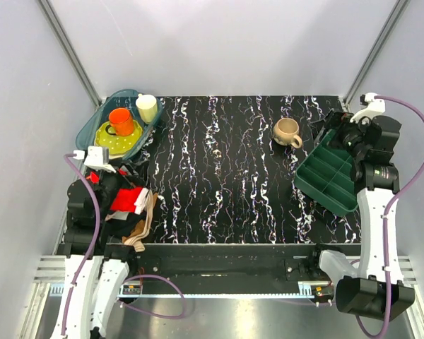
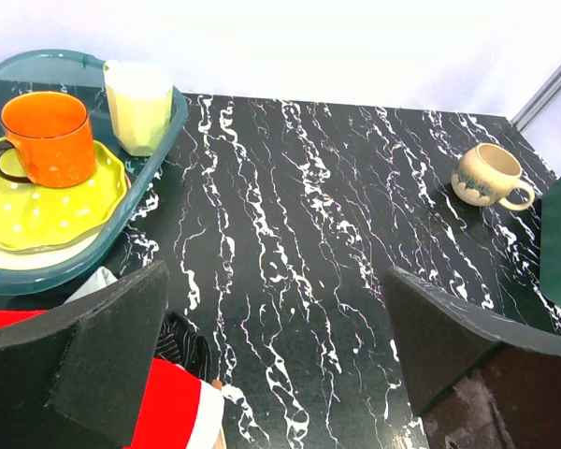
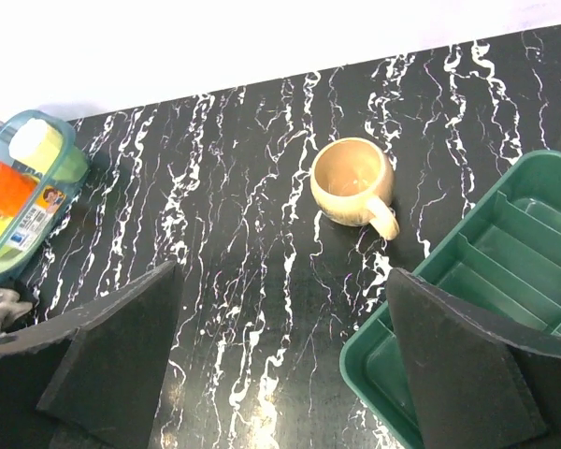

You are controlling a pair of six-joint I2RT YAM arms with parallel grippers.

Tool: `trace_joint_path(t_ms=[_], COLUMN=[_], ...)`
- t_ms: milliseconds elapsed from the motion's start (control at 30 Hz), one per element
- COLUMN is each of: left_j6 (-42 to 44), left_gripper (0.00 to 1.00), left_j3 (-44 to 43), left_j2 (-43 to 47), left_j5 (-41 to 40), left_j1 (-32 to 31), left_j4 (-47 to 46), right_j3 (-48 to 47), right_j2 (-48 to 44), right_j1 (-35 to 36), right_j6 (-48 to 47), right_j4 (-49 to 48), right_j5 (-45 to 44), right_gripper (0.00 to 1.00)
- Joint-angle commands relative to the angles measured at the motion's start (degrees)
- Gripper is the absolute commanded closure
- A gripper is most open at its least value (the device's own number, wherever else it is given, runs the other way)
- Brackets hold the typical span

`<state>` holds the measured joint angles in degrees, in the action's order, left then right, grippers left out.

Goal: Roll the underwear
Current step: Pick up the underwear from the center of the board.

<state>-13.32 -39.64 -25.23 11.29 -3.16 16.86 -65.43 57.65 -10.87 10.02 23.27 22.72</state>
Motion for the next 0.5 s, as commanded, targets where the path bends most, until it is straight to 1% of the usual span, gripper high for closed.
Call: trace_joint_path(t_ms=[0, 100, 167, 200, 233, 300, 333, 400, 433, 467], left_j6=[-0.74, -1.27, -1.27, -1.36, -1.44, -1.79, -1.88, -2.41, -2.67, -3.02], left_gripper=[0.01, 0.01, 0.01, 0.01, 0.01, 0.01, 0.01, 0.01, 0.01, 0.01], left_j3=[0.17, 0.17, -0.09, -0.18, -0.52, -0.88, -0.97, -1.41, -1.58, -1.93], left_j2=[-0.78, -1.13, -1.48, -2.18, -2.54, -3.76, -4.21, -6.04, -6.93, -7.89], left_j5=[2.06, 2.86, 2.95, 2.78, 2.69, 2.68, 2.86, 3.82, 4.26, 4.62], left_j1=[-0.88, -1.67, -2.11, -2.55, -2.82, -3.43, -3.61, -3.87, -3.87, -3.87], left_j4=[-2.10, -1.84, -1.48, -0.87, -0.61, 0.10, 0.45, 0.71, 0.72, 0.63], right_j3=[-0.14, 1.70, 3.28, 3.81, 4.17, 5.31, 5.49, 5.31, 4.96, 4.44], right_j2=[1.59, 1.68, 2.64, 3.08, 3.69, 5.45, 5.98, 8.00, 8.70, 10.10], right_j1=[0.33, 0.33, 0.33, 0.33, 0.33, 0.33, 0.33, 0.33, 0.33, 0.33], right_j6=[3.16, 3.08, 1.24, 0.10, -3.66, -8.15, -12.79, -16.24, -20.35, -21.96], right_j4=[-1.12, -3.40, -5.33, -5.95, -6.30, -6.92, -6.75, -3.59, -1.93, 0.35], right_j5=[-2.33, -0.14, 4.68, 8.27, 17.09, 26.45, 33.28, 36.50, 38.08, 38.45], right_gripper=[0.00, 0.01, 0.00, 0.00, 0.00, 0.00, 0.00, 0.00, 0.00, 0.01])
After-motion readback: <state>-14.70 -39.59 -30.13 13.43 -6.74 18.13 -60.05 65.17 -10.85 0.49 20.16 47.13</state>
